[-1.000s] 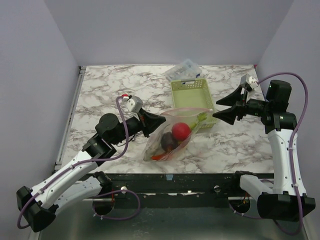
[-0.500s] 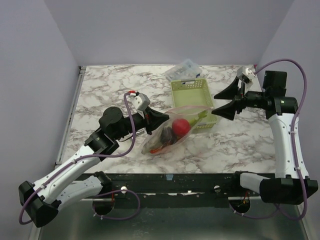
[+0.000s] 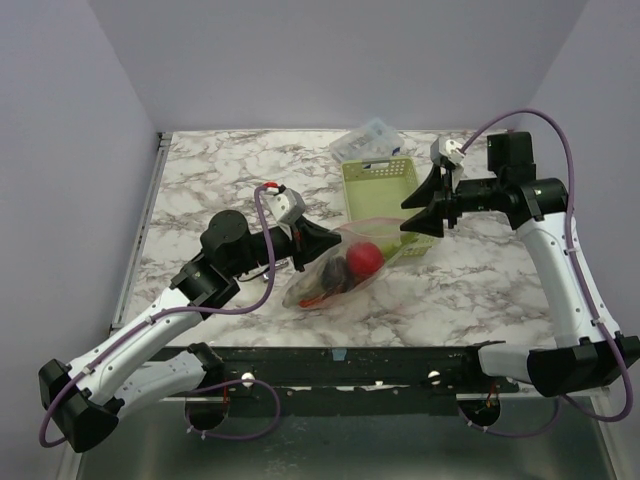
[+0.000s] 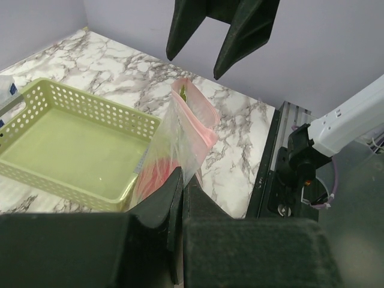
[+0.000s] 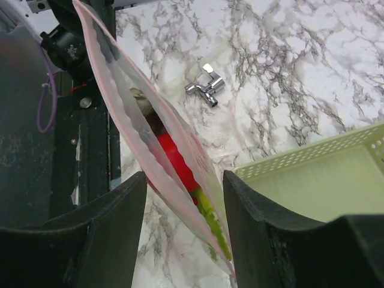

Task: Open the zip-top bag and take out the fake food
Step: Open the zipper of the food storage bag at the center of the board.

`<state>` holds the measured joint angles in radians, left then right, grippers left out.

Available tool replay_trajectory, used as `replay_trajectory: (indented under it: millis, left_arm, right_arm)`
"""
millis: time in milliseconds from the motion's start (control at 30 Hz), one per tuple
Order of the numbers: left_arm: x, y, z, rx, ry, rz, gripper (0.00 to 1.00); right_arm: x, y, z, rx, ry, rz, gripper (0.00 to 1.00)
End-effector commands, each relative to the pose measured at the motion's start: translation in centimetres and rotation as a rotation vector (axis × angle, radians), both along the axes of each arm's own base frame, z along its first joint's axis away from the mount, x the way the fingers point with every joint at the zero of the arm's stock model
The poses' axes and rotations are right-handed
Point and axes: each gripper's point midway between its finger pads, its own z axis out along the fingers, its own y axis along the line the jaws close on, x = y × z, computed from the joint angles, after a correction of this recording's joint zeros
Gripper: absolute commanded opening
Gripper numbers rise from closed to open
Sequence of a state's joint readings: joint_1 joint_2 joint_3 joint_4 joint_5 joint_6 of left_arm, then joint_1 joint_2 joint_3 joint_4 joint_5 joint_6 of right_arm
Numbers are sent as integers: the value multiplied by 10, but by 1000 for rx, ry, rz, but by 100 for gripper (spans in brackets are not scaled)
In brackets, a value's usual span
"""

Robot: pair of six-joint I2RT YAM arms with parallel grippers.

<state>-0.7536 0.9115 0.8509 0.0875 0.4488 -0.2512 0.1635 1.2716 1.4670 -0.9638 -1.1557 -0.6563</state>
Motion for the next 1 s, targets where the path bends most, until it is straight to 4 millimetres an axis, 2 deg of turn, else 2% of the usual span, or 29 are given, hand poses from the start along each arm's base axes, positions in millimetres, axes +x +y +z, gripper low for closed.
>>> replay_trajectory:
  millis: [0, 100, 200, 400, 667, 833, 967]
  left_arm:
    - [-8, 2, 21, -69, -44, -31, 0]
    - [-8, 1, 18, -81, -23, -33, 0]
    - [-11, 0, 17, -84, -17, -43, 0]
    - [-14, 2, 11, -78, -9, -49, 0]
    - [-18, 5, 7, -82, 2, -53, 0]
    - [-20, 5, 4, -83, 9, -59, 0]
    - [-22, 7, 1, -88, 18, -59, 0]
  right_arm:
    - [-21, 1, -1, -11, -19, 62, 56]
    - [-31, 3, -4, -8, -38, 94, 55]
    - [-23, 1, -9, -38, -50, 64, 51]
    - [-10, 3, -5, -45, -56, 52, 47]
    - [-4, 17, -34, -144, -26, 74, 40]
    - [-8, 24, -40, -174, -24, 93, 38]
    - [-10, 27, -41, -175, -15, 107, 29]
